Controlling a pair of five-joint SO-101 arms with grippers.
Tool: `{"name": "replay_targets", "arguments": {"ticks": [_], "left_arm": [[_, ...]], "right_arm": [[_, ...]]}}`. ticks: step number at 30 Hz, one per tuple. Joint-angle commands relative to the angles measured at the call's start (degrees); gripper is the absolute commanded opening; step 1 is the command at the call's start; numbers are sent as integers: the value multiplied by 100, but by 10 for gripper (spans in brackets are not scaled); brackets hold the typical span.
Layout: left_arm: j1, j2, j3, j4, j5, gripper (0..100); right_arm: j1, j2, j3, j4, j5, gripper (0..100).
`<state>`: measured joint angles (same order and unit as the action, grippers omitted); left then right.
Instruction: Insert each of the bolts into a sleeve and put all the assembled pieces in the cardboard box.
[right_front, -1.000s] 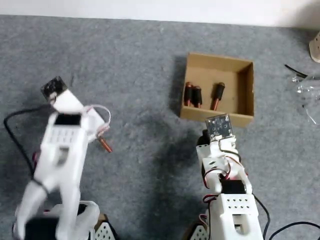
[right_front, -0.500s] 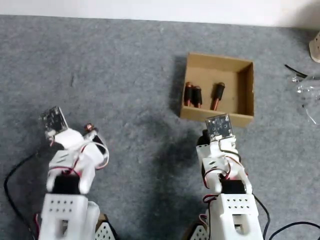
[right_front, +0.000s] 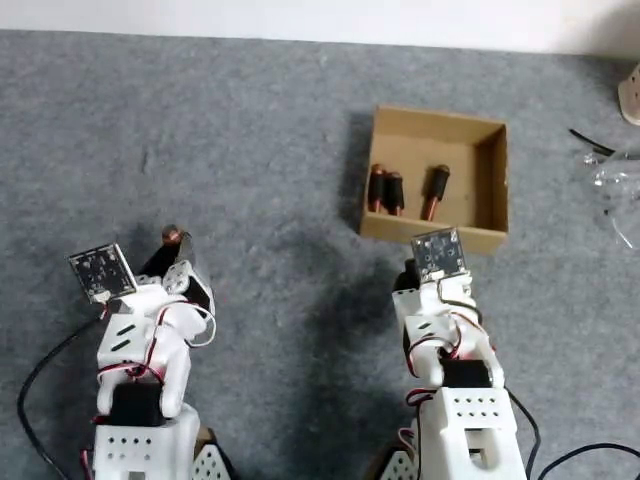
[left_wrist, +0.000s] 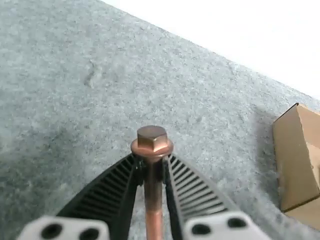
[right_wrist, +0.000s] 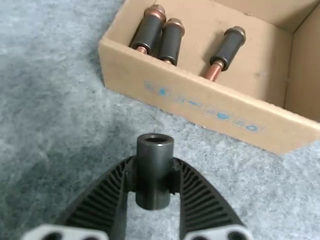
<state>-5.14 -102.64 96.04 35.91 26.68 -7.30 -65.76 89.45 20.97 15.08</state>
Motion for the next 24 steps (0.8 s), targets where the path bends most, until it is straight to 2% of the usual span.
{"name": "replay_targets", "arguments": {"ticks": [1, 7, 15, 19, 24], "left_arm": [[75, -4, 110, -185, -53, 6], [75, 4, 110, -167, -62, 7], [84, 4, 110, -167, -62, 7], [92, 4, 110, -167, -62, 7], [101, 4, 110, -167, -62, 7]], "right_arm": [[92, -136, -40, -215, 70, 5], [92, -831, 154, 92, 70, 5], [-268, -4013, 743, 1824, 70, 5], [-435, -3705, 655, 2141, 35, 5], [-1086, -3908, 620, 2167, 35, 5]]}}
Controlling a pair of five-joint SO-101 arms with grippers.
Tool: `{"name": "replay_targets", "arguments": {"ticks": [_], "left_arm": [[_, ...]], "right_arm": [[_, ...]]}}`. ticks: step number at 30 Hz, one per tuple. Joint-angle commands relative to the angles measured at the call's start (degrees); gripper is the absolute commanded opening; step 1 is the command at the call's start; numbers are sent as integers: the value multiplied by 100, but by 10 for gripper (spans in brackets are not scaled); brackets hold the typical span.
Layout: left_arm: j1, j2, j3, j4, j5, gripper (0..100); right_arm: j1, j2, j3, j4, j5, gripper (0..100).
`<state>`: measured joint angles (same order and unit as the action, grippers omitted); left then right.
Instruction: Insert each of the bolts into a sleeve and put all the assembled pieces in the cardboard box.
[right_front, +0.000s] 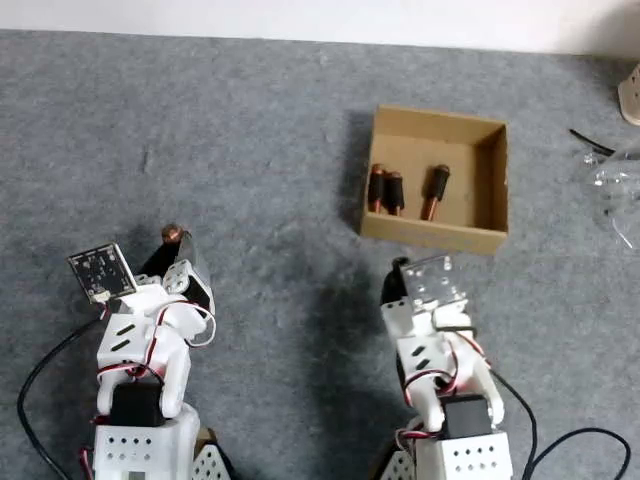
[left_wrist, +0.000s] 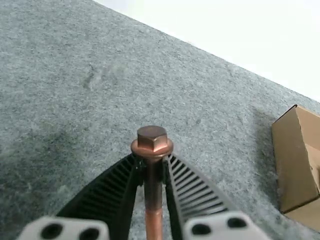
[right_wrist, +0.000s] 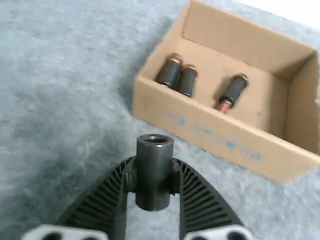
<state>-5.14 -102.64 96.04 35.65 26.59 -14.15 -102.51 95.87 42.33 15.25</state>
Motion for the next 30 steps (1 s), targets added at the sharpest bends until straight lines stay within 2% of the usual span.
{"name": "replay_targets", "arguments": {"ticks": [1, 4, 9, 12, 18, 25, 30], "left_arm": [[101, 4, 110, -141, -53, 7], [110, 4, 110, -237, -53, 7], [215, -4, 110, -1846, -18, 6], [541, -4, 110, -2716, -18, 6], [1103, -4, 110, -3657, 9, 6], [1138, -4, 66, -3947, 1442, 6], [1385, 13, 110, -3930, 1688, 6]], "right_arm": [[-541, -277, -40, 22, 18, 5], [-945, -286, -75, -13, 18, 5], [-1437, -286, -75, -338, 35, 5], [-1692, -286, -57, -690, 18, 5], [-2018, -286, -31, -1068, 35, 5], [-2281, -277, -13, -1763, 62, 5], [-2299, -277, 4, -2123, 211, 5]]}}
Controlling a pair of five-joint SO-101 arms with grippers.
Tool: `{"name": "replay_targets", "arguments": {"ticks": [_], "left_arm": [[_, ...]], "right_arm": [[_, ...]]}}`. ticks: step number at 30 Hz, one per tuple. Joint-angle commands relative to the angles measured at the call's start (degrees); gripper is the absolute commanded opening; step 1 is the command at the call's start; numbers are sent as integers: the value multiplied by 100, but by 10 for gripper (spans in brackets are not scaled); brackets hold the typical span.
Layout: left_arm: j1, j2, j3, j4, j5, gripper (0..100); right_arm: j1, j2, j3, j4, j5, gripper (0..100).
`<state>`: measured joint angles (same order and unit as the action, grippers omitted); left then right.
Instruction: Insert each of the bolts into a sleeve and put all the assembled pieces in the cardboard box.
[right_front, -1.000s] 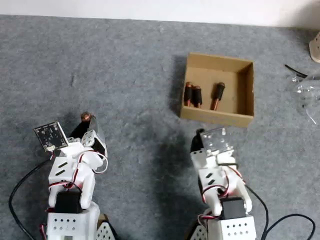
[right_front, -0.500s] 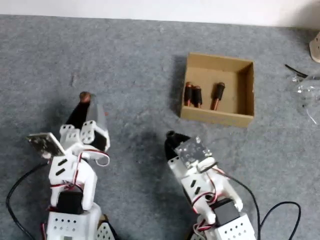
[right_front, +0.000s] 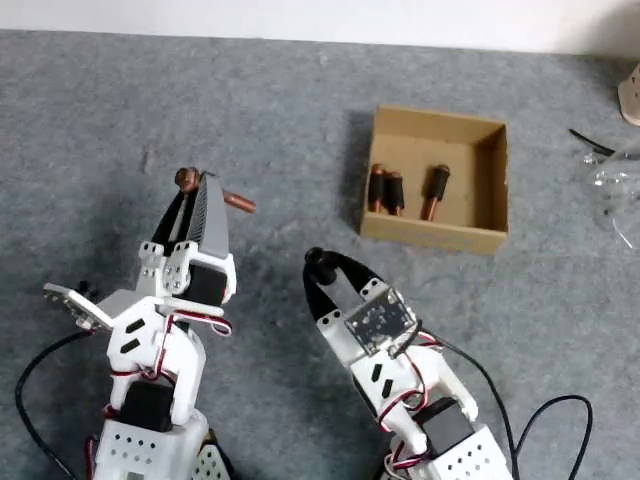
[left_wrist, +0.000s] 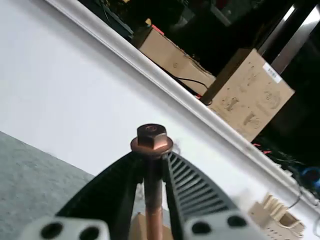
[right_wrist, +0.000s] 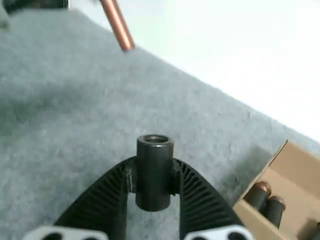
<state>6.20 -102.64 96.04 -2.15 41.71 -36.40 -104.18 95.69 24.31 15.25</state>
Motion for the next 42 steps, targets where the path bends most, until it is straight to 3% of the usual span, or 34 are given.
{"name": "replay_targets", "arguments": {"ticks": [1, 4, 8, 19, 31, 42], "left_arm": [[321, 22, 110, -53, 176, 6], [488, 4, 92, 571, 193, 6], [813, -4, 101, 1099, 185, 6], [831, -13, -558, 1152, 185, 6], [1393, -215, -1446, 2593, 185, 6], [1402, -215, -1684, 2259, 202, 6]], "right_arm": [[-136, -110, 84, -347, 378, 5], [-426, -110, 585, -673, 862, 5], [-488, -75, 866, -523, 941, 5], [-462, -48, 796, -479, 976, 5], [-127, -57, 796, -488, 976, 5], [-136, -48, 796, -479, 976, 5]]}}
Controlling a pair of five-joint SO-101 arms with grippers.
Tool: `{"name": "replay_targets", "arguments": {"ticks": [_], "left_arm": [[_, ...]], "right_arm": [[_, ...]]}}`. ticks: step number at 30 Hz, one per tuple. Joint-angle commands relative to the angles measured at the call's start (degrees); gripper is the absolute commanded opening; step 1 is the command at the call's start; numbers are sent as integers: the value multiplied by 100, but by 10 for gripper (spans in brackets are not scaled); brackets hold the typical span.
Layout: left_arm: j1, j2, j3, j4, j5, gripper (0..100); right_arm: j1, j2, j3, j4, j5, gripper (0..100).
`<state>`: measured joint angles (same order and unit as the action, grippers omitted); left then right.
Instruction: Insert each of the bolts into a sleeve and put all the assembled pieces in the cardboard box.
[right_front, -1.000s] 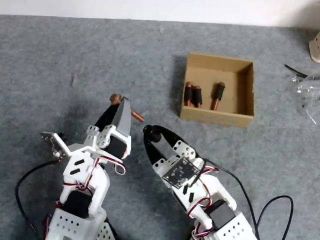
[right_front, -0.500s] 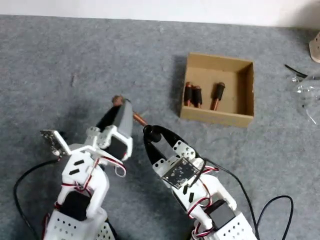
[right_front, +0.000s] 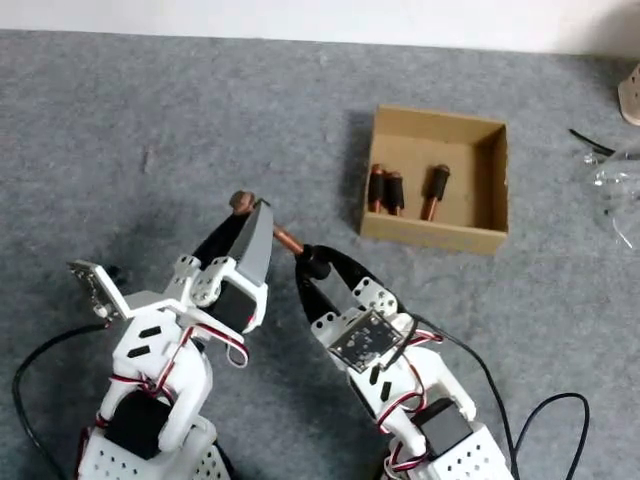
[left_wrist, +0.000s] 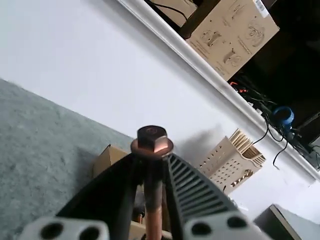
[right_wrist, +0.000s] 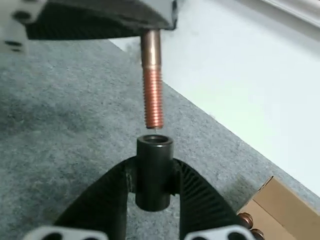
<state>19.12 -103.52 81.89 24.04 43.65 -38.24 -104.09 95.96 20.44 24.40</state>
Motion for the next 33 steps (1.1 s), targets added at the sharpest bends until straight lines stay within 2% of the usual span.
{"name": "replay_targets", "arguments": {"ticks": [1, 5, 10, 19, 22, 26, 33], "left_arm": [[110, -127, -180, -422, 9, 6], [145, -127, 268, -501, 9, 6], [699, -127, 514, -501, -26, 6], [541, -127, 813, -378, -44, 6], [637, -127, 1095, -378, -721, 6], [1138, -127, 1226, -44, -1609, 6], [1156, -127, 1235, -9, -1697, 7]], "right_arm": [[48, -57, 769, -92, 62, 5], [57, -57, 769, -92, 62, 5], [66, -57, 769, -92, 62, 5], [75, -92, 760, -92, 62, 5], [75, -92, 760, -92, 62, 5], [171, -101, 760, -101, 62, 5], [189, -110, 760, -119, 62, 5]]}}
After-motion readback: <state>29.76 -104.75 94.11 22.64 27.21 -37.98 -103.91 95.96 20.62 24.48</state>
